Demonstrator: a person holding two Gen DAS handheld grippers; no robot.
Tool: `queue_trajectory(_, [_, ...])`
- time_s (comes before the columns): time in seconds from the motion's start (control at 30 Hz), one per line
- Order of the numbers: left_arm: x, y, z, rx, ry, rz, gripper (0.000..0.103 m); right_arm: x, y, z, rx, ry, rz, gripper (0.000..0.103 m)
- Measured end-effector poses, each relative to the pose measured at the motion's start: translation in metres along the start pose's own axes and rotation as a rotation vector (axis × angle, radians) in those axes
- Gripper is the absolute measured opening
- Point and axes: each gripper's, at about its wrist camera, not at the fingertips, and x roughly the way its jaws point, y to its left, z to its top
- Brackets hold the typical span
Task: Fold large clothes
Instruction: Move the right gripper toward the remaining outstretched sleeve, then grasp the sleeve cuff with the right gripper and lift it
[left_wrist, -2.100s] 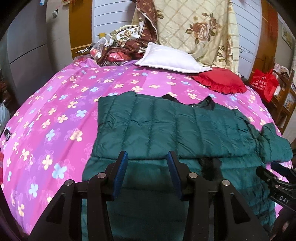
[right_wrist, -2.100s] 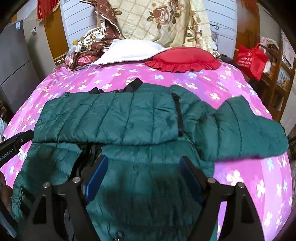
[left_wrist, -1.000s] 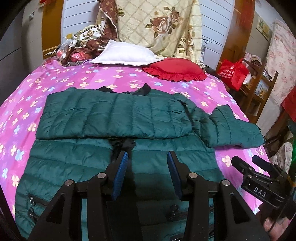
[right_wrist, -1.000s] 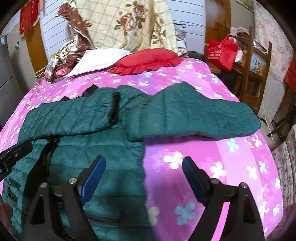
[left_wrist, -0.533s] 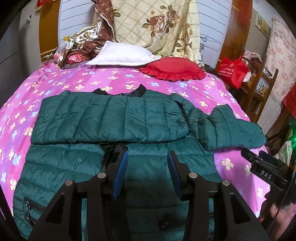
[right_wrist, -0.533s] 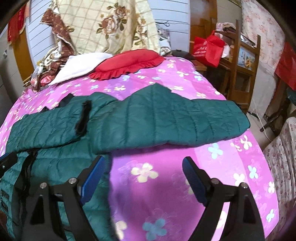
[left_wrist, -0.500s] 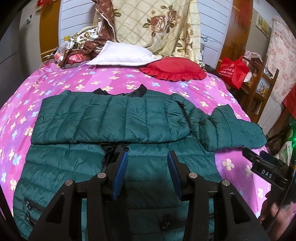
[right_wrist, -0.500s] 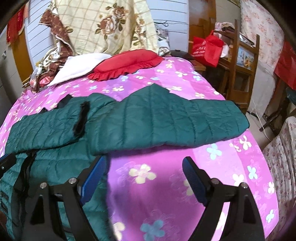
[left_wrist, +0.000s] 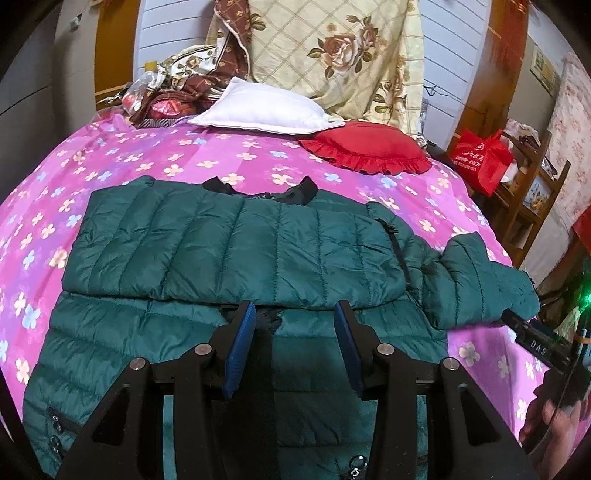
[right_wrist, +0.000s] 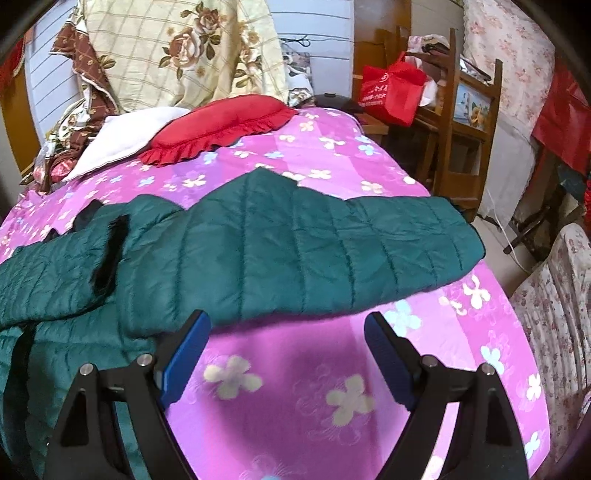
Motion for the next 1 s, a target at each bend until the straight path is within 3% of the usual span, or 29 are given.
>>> queue_trajectory(0.47, [0.007,0.018,-0.004,-0.023,0.016,-0.001,0.022,0.044,-0.062,0.037,0.110,-0.019,-0.146,0.088])
queue_trajectory(0.77, [0.015,0.033,0.004,-0.045,0.009,0.022,0.022,0.070,-0.123,0.051,0.274,-0.022,-0.206,0.089])
queue_trajectory(1.0, [0.022,0.064,0.019,-0.120,-0.009,0.065,0.022,0.090,-0.169,0.054,0.394,-0.006,-0.259,0.089])
